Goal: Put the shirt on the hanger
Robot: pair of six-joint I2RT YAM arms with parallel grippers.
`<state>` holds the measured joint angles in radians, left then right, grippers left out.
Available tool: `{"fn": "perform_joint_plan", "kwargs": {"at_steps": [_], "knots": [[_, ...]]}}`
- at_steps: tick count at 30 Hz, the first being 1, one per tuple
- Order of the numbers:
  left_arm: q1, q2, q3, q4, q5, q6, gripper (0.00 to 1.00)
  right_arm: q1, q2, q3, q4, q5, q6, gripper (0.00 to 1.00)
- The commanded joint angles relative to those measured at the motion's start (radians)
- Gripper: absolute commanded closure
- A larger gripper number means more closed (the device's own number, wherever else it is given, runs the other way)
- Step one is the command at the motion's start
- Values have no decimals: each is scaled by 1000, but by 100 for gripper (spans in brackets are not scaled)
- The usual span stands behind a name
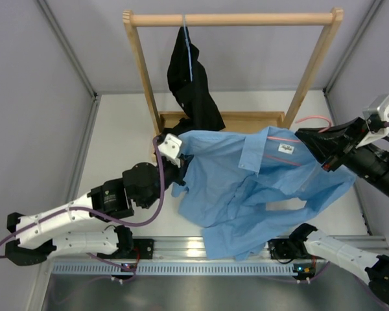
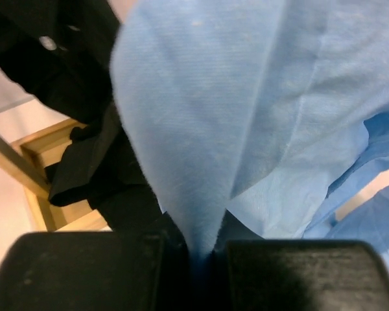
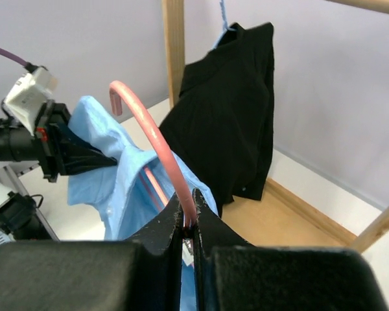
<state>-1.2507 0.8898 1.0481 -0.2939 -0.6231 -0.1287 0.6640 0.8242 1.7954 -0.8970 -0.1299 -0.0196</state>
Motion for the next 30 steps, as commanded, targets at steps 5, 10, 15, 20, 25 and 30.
{"fn": "perform_joint_plan", "kwargs": {"at_steps": [5, 10, 15, 20, 25, 30], "knots": [[4, -91, 21, 25, 27, -11, 2, 9, -7, -5, 79, 63, 0, 100], [4, -57, 163, -20, 334, 75, 2, 9, 4, -25, 79, 55, 3, 100], [4, 55, 331, -108, 436, 205, 2, 9, -19, -89, 78, -36, -13, 100], [4, 305, 602, -318, 758, 421, 2, 9, -57, -146, 76, -132, -17, 100], [11, 432, 711, -433, 839, 508, 2, 9, -100, -209, 76, -204, -29, 100], [34, 492, 750, -464, 982, 494, 6, 9, -134, -240, 76, -234, -42, 100]]}}
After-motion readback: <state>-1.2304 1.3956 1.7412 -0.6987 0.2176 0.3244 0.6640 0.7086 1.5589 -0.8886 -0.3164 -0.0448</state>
